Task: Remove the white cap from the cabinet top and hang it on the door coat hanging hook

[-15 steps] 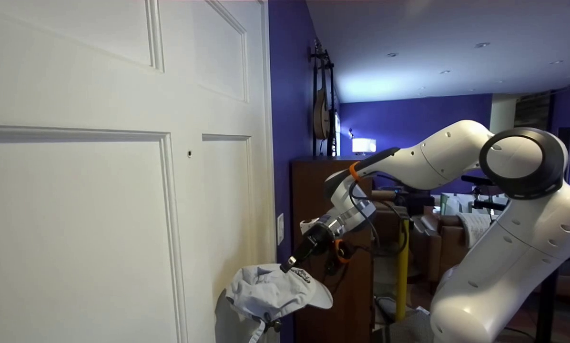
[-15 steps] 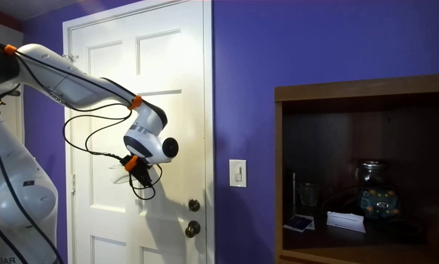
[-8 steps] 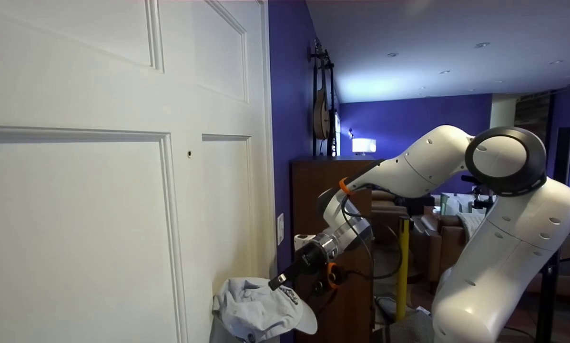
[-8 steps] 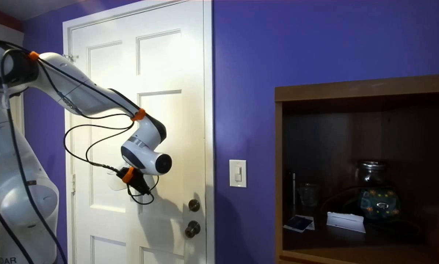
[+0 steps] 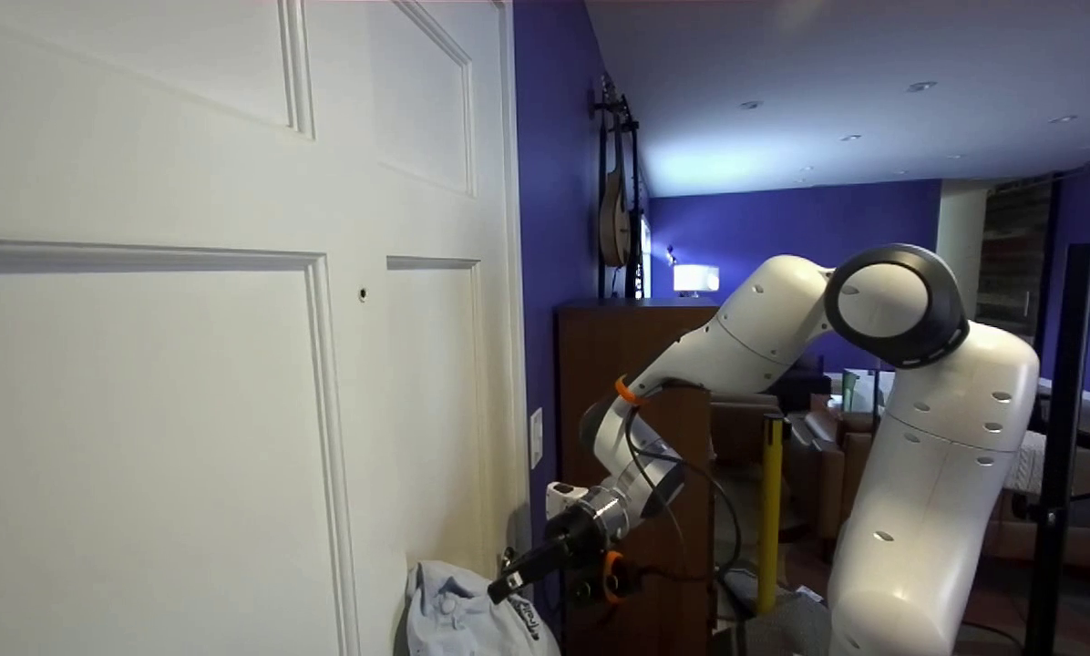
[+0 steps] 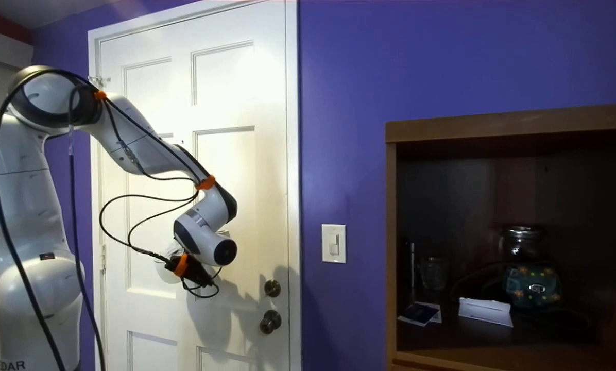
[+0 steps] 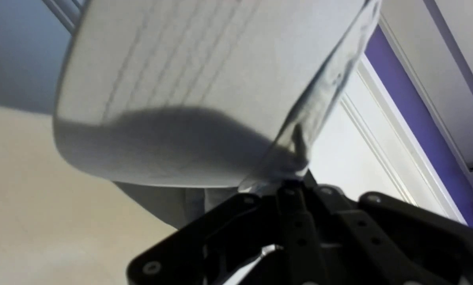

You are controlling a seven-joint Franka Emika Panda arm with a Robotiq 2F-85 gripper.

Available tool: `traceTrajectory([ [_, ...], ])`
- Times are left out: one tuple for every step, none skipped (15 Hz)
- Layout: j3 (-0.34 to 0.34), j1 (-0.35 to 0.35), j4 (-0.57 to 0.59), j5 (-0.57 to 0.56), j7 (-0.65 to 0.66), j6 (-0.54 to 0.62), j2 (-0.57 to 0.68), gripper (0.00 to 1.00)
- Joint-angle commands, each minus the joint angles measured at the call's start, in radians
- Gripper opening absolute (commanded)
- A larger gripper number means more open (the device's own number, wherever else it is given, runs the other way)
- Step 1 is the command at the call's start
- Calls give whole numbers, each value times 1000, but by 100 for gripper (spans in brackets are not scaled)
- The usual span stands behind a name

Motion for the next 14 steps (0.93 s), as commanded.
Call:
traceTrajectory([
  [15,14,43,57,-64,65,102,1],
  [17,15,46,60,-67,90,115,1],
  [15,16,49,59,-60,106,125,1],
  [13,18,52,57,-55,116,135,1],
  [13,20,53,54,-42,128,141,1],
  [13,22,54,54,-39,142,146,1],
  [13,24,54,51,-37,144,148,1],
  [13,26,53,48,-34,142,148,1],
  [13,27,50,42,-29,133,137,1],
  [13,30,48,40,-29,122,129,1],
  [13,34,42,32,-23,101,103,1],
  [14,38,40,31,-21,93,89,1],
  [15,42,35,22,-16,72,65,1],
  [16,46,32,13,-16,59,45,1],
])
